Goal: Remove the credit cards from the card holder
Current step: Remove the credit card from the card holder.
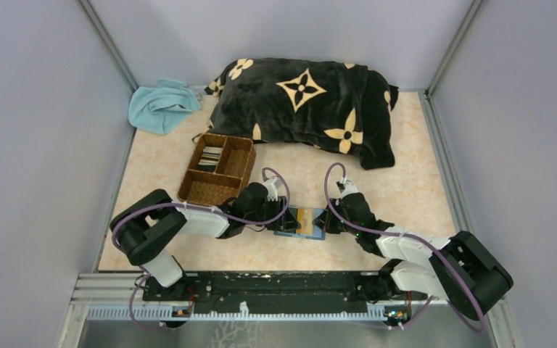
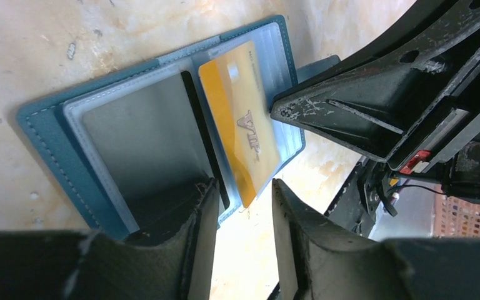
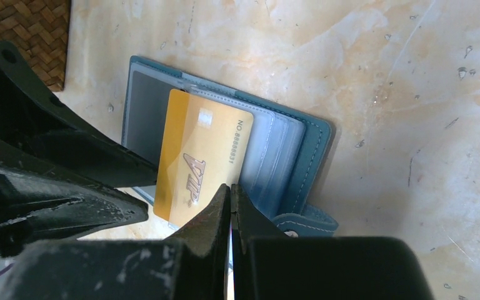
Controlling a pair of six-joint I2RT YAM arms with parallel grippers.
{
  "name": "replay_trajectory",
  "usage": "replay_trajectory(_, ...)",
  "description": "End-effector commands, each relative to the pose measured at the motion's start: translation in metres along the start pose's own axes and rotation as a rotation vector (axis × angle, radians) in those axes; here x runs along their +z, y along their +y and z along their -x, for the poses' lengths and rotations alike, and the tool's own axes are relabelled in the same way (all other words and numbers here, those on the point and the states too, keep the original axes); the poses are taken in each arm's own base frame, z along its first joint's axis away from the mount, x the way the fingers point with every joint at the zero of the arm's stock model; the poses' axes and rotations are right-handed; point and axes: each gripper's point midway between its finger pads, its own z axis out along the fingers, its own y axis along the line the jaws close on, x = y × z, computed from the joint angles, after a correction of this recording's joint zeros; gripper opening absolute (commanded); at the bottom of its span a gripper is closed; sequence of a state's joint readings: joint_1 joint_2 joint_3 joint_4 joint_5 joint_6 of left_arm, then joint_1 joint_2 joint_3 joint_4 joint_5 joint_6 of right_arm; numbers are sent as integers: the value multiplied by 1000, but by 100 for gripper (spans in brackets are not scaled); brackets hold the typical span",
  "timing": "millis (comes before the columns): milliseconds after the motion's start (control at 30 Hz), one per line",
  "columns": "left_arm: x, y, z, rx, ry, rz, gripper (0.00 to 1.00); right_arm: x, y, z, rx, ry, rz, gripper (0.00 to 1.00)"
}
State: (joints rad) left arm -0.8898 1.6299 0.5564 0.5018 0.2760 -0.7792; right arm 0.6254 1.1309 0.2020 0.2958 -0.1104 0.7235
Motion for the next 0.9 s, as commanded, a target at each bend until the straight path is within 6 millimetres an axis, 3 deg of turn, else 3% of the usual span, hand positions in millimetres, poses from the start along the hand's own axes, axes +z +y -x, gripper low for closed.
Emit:
replay_trajectory(0,5,-5,-2,-17,7,-56,42,-2,-32,-30,13,84,-98,0)
replay_trajectory(167,9,-4,-4,-28,15,-57,37,-1,-31,-33,16,91,-87,0)
replay_trajectory(300,8,-3,-3,-29,9,-51,28,-1,-31,-33,17,92,-87,0)
replay_trajectory(500,7,0,-2,-26,4,-32,0,0,-31,-34,17,99,-88,0)
replay_trajectory(867,-6,25,-1,-20,-19,71,0,-1,-30,-29,14,80,-90,1)
